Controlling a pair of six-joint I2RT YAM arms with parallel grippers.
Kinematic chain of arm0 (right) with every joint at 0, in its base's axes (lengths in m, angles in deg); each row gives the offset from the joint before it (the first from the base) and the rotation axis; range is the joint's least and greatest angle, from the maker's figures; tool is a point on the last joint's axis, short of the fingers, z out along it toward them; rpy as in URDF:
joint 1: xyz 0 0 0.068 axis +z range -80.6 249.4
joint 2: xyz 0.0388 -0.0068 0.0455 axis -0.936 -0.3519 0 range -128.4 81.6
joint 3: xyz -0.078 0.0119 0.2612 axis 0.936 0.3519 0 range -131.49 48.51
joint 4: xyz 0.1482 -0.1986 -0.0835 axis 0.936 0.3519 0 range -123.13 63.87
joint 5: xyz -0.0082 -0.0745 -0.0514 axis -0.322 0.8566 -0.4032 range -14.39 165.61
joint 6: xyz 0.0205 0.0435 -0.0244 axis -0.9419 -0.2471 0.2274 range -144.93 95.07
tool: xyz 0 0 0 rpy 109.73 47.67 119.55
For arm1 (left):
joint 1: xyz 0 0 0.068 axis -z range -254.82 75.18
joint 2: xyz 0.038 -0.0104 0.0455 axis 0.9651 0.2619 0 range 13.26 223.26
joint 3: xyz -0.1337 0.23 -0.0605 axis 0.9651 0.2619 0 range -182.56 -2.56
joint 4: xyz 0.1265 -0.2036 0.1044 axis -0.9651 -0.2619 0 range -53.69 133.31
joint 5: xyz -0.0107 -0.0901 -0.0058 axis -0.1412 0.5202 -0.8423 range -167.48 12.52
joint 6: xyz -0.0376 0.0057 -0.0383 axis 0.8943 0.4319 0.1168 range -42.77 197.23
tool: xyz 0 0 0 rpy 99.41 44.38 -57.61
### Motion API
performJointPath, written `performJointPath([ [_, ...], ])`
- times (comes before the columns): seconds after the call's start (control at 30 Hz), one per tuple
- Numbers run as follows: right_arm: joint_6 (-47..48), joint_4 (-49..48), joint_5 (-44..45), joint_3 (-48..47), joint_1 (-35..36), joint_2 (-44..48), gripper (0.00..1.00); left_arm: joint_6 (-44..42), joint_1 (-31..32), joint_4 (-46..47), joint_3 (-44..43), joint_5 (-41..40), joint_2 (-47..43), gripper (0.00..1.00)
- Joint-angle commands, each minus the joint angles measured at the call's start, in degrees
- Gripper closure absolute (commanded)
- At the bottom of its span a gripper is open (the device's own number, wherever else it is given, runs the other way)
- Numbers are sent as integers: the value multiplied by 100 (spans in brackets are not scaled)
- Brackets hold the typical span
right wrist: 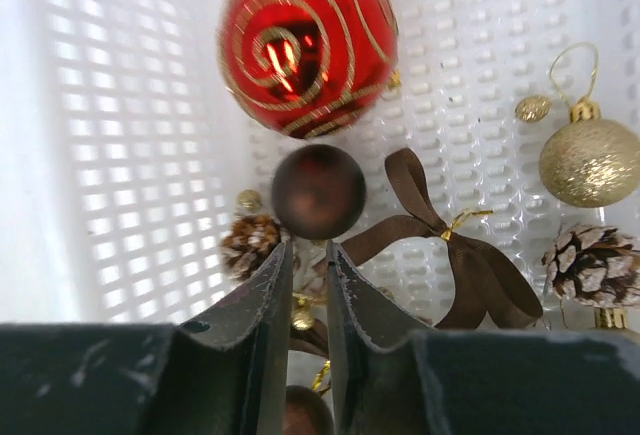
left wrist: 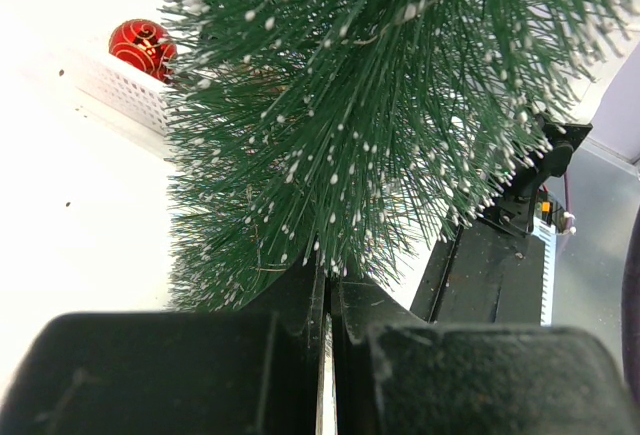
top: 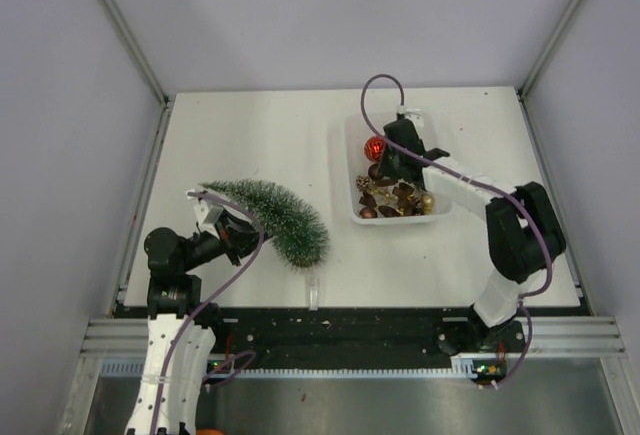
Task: Decorate the small christmas tree
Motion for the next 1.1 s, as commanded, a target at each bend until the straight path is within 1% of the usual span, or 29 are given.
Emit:
performJointPath([
  [0.0, 119, -269, -6, 39, -17, 844, 80, -132, -15, 181, -7, 40, -62, 100],
  [0.03, 171, -251, 47, 22, -17, 818, 75, -123, -15, 190, -7, 49, -53, 100],
  [0.1, 242, -190, 118, -56, -17, 582, 59, -123, -15, 199, -7, 49, -53, 100],
  [0.13, 277, -190, 100, -101, -17, 441, 53, -132, -24, 208, -7, 49, -62, 100],
  [0.17, 295, -181, 109, -162, -17, 309, 50, -132, -16, 190, -7, 49, -62, 100],
  [0.27, 286, -128, 127, -329, -17, -78, 48, -141, -7, 164, -16, 49, -88, 100],
  [0.4, 269, -76, 161, -575, -17, -517, 48, -158, -15, 146, -25, 49, -106, 100],
  [0.6, 242, -49, 223, -857, -17, -878, 48, -150, -24, 164, -25, 58, -88, 100],
  [0.7, 242, -102, 241, -866, -17, -957, 52, -97, -16, 216, -7, 57, -80, 100],
  [0.83, 216, -137, 285, -717, -17, -800, 66, -88, -16, 181, -7, 31, -62, 100],
  [0.9, 242, -155, 320, -603, -17, -590, 71, -80, -15, 181, -7, -30, -53, 100],
  [1.07, 102, -93, 127, -242, 9, 332, 70, 113, -7, 164, -33, -276, -27, 100],
])
